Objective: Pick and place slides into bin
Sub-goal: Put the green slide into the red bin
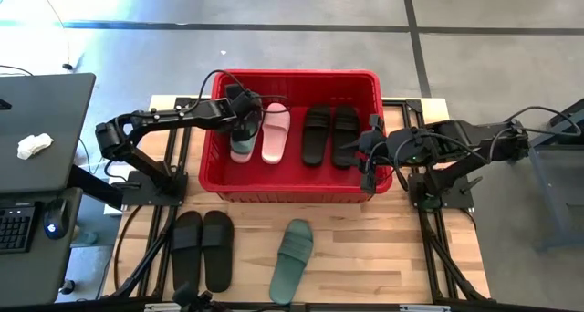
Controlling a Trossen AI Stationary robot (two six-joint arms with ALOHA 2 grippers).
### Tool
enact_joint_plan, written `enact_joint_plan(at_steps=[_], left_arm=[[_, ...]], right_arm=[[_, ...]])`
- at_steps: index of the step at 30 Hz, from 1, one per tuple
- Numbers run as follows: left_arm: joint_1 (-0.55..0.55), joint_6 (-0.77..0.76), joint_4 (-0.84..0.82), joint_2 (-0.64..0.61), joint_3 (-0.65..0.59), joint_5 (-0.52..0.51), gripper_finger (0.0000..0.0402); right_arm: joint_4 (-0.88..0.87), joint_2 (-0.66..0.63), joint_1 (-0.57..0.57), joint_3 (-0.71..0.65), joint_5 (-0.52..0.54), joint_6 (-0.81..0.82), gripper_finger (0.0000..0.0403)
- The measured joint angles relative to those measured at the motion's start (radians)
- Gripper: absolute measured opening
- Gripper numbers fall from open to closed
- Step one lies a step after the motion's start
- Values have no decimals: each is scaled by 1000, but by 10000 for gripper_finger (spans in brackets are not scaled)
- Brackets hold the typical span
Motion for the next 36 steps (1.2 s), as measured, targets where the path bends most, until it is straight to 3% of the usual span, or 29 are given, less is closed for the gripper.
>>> enact_joint_plan(at_steps=[19,28,36], left_arm=[[1,21,-123,2,0,16,42],[0,45,-125,2,0,19,115],[0,193,-122,2,0,-10,171]], right_arm=[[0,0,0,0,0,8,108],[0,0,0,0,0,8,108],[0,0,0,0,0,8,108]])
